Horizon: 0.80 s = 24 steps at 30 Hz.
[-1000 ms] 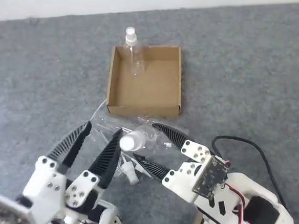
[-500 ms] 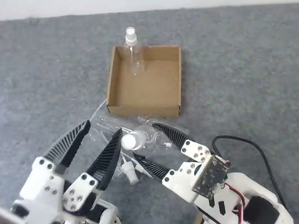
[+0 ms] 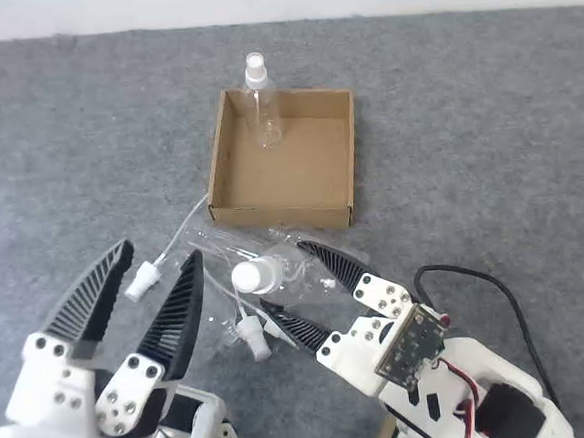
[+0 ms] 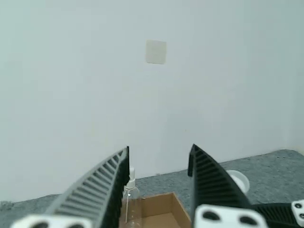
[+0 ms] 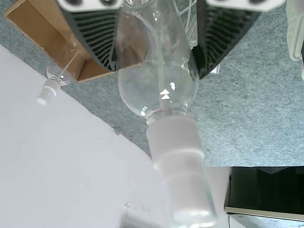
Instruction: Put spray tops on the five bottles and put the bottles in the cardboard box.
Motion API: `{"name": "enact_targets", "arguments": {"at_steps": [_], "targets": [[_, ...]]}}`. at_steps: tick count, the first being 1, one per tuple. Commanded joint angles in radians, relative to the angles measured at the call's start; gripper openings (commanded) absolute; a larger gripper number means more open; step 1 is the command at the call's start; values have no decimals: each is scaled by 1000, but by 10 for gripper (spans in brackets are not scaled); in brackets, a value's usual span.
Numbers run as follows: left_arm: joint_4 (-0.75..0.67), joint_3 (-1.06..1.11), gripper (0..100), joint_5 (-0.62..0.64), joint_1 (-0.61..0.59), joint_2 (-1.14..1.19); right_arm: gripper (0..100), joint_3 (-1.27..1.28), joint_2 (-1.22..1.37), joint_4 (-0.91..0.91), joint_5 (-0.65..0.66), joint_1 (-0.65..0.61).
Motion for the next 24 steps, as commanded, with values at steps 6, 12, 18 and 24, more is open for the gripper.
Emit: {"name": "enact_targets", "arguments": {"at_steps": [6, 12, 18, 24], "targets": [[3, -30, 186, -5, 104, 11, 20, -40, 10, -28, -2, -8], [0, 47, 186, -5, 118, 12, 20, -17, 8, -33, -2, -8], [-5, 139, 186, -5, 120, 11, 20, -12, 8, -31, -2, -8], [2, 139, 186, -11, 110, 3, 20, -12, 8, -25, -2, -8]]}}
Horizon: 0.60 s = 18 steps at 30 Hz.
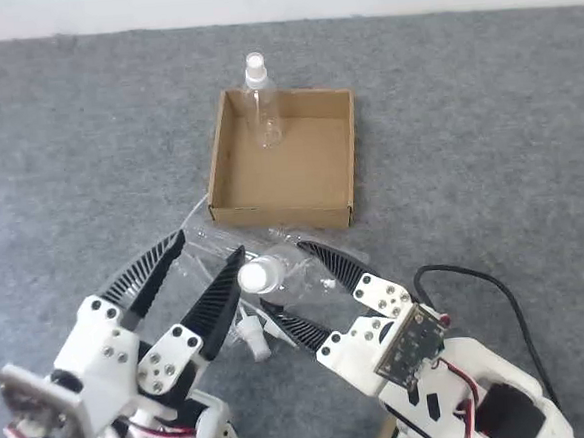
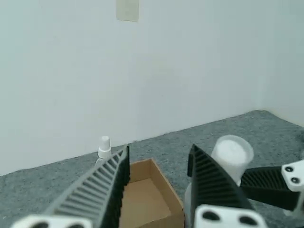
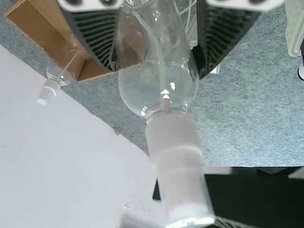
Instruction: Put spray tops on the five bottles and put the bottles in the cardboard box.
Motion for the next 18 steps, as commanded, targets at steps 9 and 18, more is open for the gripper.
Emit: {"name": "enact_targets", "arguments": {"at_steps": [9, 18], "targets": [[2, -214, 186, -5, 2, 12, 20, -12, 8, -25, -5, -8], [2, -130, 186, 29, 17, 12, 20, -11, 8, -25, -5, -8]]}}
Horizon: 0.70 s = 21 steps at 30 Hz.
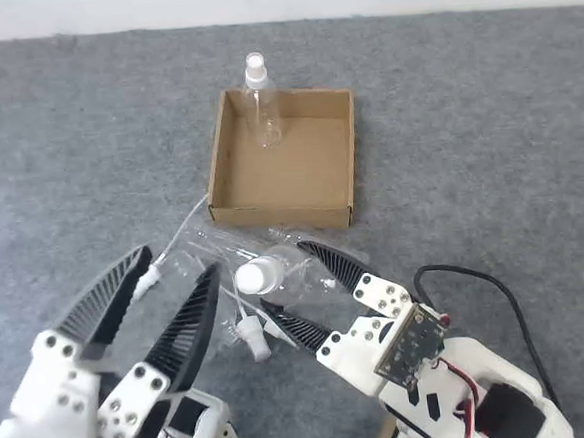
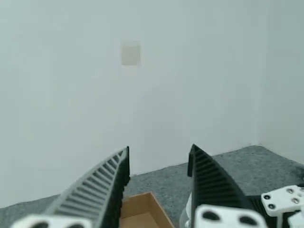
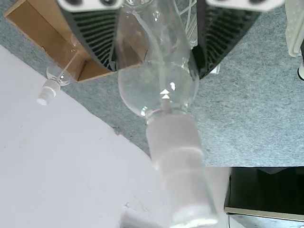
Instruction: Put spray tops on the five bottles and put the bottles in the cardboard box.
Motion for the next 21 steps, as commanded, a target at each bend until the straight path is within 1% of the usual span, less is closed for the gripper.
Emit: {"name": "enact_targets", "arguments": {"at_steps": [1, 5, 15, 21], "targets": [[2, 31, 186, 18, 29, 12, 20, -11, 8, -24, -5, -8], [2, 56, 186, 18, 94, 8, 20, -11, 8, -24, -5, -8], [44, 91, 186, 9, 94, 5, 20, -14, -1, -24, -2, -8], [34, 73, 186, -9, -9, 5, 20, -20, -1, -24, -2, -7]]}}
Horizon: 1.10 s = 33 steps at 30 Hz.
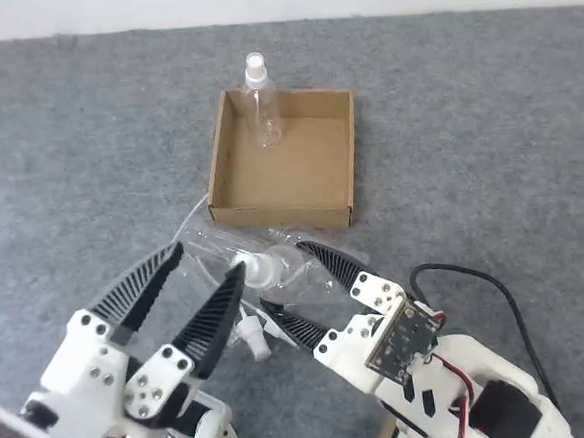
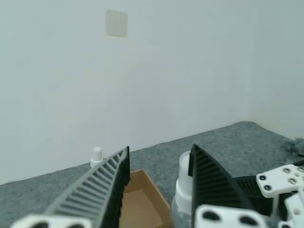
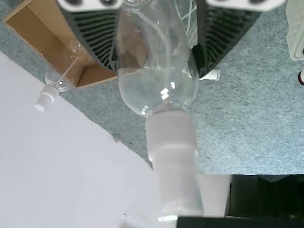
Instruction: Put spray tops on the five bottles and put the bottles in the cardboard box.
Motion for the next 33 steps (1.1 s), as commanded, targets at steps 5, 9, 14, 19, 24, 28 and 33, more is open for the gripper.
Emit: {"name": "enact_targets", "arguments": {"at_steps": [5, 9, 14, 19, 24, 28, 33], "targets": [[8, -65, 186, -8, -21, 5, 20, -23, -12, -33, -3, -8], [8, -117, 186, -8, -25, 5, 20, -23, -15, -33, -3, -7], [31, -156, 186, -12, -29, 5, 20, -43, -18, -25, -3, -5], [57, -154, 186, -9, -29, 5, 20, -74, -18, -24, -3, -5], [57, -151, 186, -8, -29, 5, 20, -78, -19, -24, -3, -7], [52, -151, 167, -8, -29, 5, 20, -78, -19, -24, -5, -8], [51, -150, 143, -8, -29, 5, 20, -87, -19, -33, -6, -10]]}}
